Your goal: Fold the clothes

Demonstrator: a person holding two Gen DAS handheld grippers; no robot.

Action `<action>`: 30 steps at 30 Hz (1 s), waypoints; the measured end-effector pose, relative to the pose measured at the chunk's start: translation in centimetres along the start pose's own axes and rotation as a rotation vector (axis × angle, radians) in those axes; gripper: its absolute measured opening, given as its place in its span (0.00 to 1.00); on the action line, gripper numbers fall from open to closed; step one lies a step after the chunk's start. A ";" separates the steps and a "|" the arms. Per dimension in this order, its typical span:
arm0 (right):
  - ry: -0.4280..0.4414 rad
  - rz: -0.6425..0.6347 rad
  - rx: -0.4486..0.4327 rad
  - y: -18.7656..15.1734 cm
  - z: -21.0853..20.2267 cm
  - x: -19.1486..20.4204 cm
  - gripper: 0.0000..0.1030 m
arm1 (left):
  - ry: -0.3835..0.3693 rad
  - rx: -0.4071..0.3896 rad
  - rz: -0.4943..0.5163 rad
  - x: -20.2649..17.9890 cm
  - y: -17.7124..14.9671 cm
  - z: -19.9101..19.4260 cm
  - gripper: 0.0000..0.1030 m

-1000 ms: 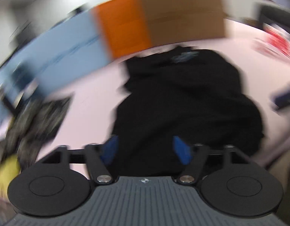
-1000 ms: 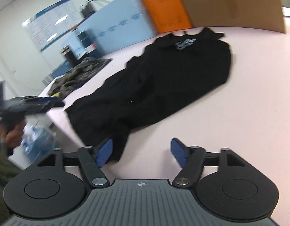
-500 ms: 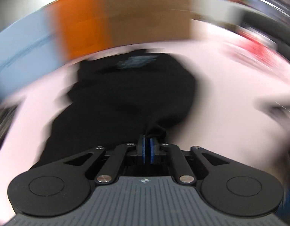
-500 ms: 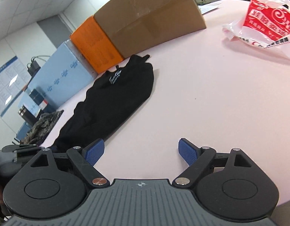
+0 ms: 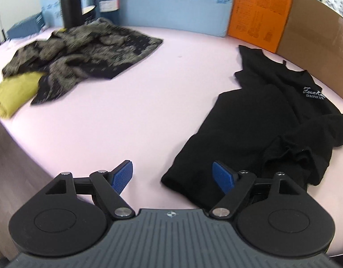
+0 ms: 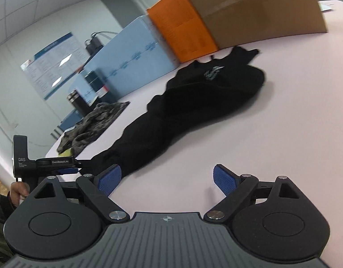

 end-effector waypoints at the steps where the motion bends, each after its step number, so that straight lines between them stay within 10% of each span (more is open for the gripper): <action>1: 0.029 -0.021 0.007 0.2 1.2 0.6 0.87 | 0.006 0.007 -0.027 0.5 -0.3 0.0 0.75; 8: 0.133 0.042 0.060 1.0 8.5 2.3 0.77 | 0.039 0.025 -0.089 2.6 -0.7 -0.4 0.78; 10: 0.136 0.082 0.071 1.1 9.7 2.3 0.53 | 0.048 0.029 -0.103 3.1 -0.5 -0.2 0.79; 12: 0.137 0.108 0.074 1.2 10.2 2.3 0.06 | 0.059 0.032 -0.111 3.4 -0.3 -0.1 0.79; 22: 0.191 0.156 -0.110 5.1 -3.7 2.2 0.05 | 0.050 0.014 -0.093 3.9 0.0 -1.0 0.80; 30: -0.284 0.140 -0.098 1.5 -15.6 -6.3 0.12 | 0.064 0.012 -0.085 4.8 -1.4 -1.8 0.80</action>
Point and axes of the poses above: each gripper's, at about its wrist camera, not at the fingertips, and z roughly the way its jaws point, x to its left, y to its top, the point moved 10 cm from there along z, roughly the way its jaws point, and after that the axes turned 2 degrees about -x, right-handed, at the moved point
